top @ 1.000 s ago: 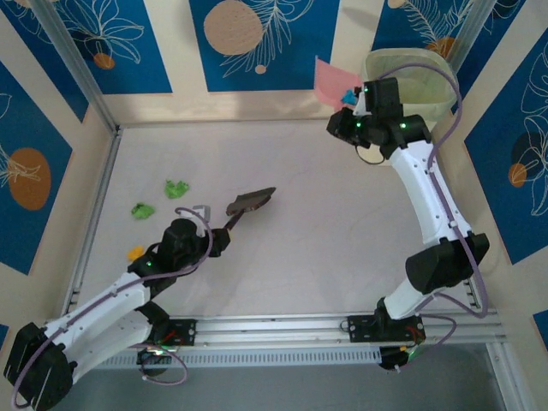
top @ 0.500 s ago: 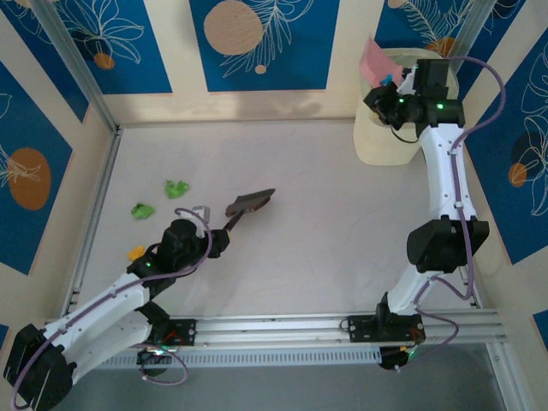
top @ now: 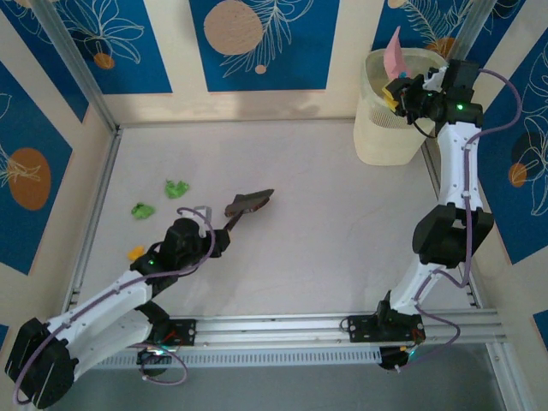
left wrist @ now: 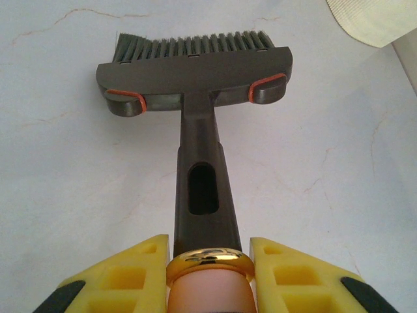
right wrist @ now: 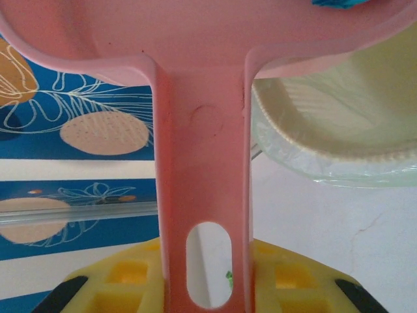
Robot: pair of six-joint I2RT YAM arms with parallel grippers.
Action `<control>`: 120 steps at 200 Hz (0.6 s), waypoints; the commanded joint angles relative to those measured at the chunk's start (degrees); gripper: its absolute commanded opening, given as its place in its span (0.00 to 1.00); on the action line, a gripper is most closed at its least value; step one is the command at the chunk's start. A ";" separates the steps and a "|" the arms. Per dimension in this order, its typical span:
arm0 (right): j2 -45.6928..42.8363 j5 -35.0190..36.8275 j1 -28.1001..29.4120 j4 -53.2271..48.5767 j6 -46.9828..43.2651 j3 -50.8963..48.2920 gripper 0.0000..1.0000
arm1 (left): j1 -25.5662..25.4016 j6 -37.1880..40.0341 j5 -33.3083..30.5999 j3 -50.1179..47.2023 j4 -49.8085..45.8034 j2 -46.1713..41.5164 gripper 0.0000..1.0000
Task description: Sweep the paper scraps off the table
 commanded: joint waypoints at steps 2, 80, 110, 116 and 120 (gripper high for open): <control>0.55 -6.71 -1.40 6.53 7.79 -2.03 0.00 | 0.52 1.41 -1.19 0.55 1.53 0.48 0.00; -0.47 -11.00 -2.57 16.98 20.73 -7.09 0.00 | 0.56 1.82 -1.66 0.71 2.20 2.11 0.00; -1.46 -10.99 -2.68 22.51 25.76 -9.25 0.00 | 0.51 2.11 -1.97 0.84 1.75 1.81 0.00; -1.46 -11.21 -2.69 23.22 26.62 -9.39 0.00 | 0.58 2.12 -1.97 0.77 1.64 1.70 0.00; -1.50 -11.36 -2.70 23.80 27.14 -9.52 0.00 | 0.55 2.12 -1.99 0.91 1.58 1.59 0.00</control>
